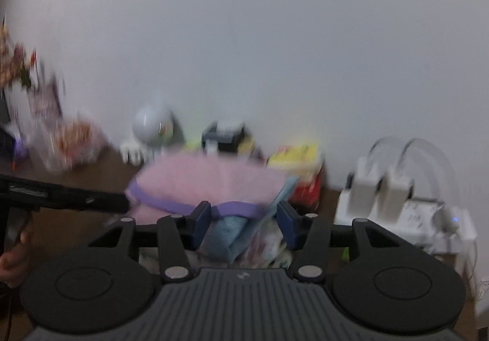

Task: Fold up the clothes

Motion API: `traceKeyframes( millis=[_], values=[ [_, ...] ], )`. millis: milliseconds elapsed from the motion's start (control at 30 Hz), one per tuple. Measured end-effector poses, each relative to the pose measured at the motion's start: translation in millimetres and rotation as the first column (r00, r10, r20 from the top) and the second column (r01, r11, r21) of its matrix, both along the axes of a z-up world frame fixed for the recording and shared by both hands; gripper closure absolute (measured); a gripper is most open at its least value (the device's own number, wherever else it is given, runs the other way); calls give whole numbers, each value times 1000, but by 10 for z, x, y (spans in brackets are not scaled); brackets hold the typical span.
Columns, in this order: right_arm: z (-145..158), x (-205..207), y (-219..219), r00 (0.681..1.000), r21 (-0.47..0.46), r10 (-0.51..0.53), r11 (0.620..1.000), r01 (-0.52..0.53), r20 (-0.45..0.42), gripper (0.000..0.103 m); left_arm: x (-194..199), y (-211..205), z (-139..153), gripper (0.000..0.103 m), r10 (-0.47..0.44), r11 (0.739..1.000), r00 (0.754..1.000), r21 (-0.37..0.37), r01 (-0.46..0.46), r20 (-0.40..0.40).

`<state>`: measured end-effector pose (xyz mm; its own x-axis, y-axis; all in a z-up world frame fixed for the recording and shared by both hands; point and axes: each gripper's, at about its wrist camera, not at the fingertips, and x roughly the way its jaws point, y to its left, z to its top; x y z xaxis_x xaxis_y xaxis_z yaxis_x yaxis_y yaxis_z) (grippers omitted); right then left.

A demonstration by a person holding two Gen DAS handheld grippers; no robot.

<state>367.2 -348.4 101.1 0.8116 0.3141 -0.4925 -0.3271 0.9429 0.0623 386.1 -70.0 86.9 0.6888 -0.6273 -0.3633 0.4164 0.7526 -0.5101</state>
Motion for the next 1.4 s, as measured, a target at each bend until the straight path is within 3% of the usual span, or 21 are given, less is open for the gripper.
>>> traceKeyframes(
  millis=[67, 133, 200, 267, 433, 567, 600, 633, 700, 767, 800, 833, 867, 967, 1033, 1133, 1233, 1400],
  values=[
    [45, 75, 23, 1000, 7, -14, 1000, 14, -3, 59, 99, -75, 108, 52, 76, 995, 997, 69, -78, 25],
    [91, 149, 45, 1000, 14, -29, 999, 29, -7, 66, 236, -244, 37, 57, 103, 988, 995, 120, -102, -5],
    [136, 224, 68, 999, 21, -43, 999, 43, -11, 73, 257, -343, -38, 72, 98, 982, 995, 166, -96, -6],
    [201, 242, 85, 998, 24, -57, 998, 57, -9, 77, 228, -411, -113, 78, 78, 975, 997, 209, -78, 5],
    [570, -292, 71, 996, -5, -79, 997, 79, 43, 77, 153, -582, -303, 75, 27, 948, 999, 315, -34, 28],
    [864, -719, 60, 992, -27, -96, 995, 98, 86, 75, -274, -415, 66, 70, 48, 942, 998, 330, -59, 44],
    [938, -826, 57, 990, -32, -100, 994, 103, 97, 74, -471, -357, 161, 64, 59, 939, 996, 335, -77, 63],
    [1012, -932, 54, 989, -37, -104, 993, 108, 108, 69, -668, -300, 257, 59, 71, 936, 994, 339, -95, 82],
    [1159, -1146, 48, 985, -48, -111, 992, 118, 129, 63, -1061, -186, 447, 33, 94, 929, 988, 346, -131, 120],
    [1306, -1359, 43, 982, -58, -118, 990, 128, 150, 47, -1454, -71, 637, 15, 117, 921, 980, 352, -167, 158],
    [1380, -1466, 40, 979, -63, -122, 989, 134, 161, 40, -1650, -14, 732, 14, 128, 917, 976, 354, -184, 177],
    [1418, -1597, 61, 979, -63, -123, 989, 135, 165, 24, -1847, 43, 827, 14, 139, 912, 971, 356, -202, 196],
    [1402, -1766, 117, 980, -53, -120, 990, 129, 160, 17, -2044, 101, 923, 14, 149, 908, 965, 358, -220, 215],
    [1353, -2272, 287, 984, -24, -110, 993, 114, 143, 14, -2633, 272, 1208, 14, 180, 892, 945, 360, -274, 272],
    [1320, -2609, 400, 986, -4, -103, 995, 104, 131, 2, -3022, 389, 1342, 13, 200, 880, 931, 363, -307, 304],
    [1272, -3116, 569, 989, 25, -92, 996, 90, 115, 0, -3566, 472, 1061, 6, 202, 852, 929, 413, -322, 309],
    [1150, -3603, 749, 992, 59, -81, 995, 76, 92, 0, -4012, 497, 563, 5, 201, 817, 944, 487, -310, 263],
    [122, -4124, 1195, 997, 95, -76, 993, 75, 10, 0, -4480, 502, -258, 5, 232, 768, 938, 543, -340, 260]
  ],
)
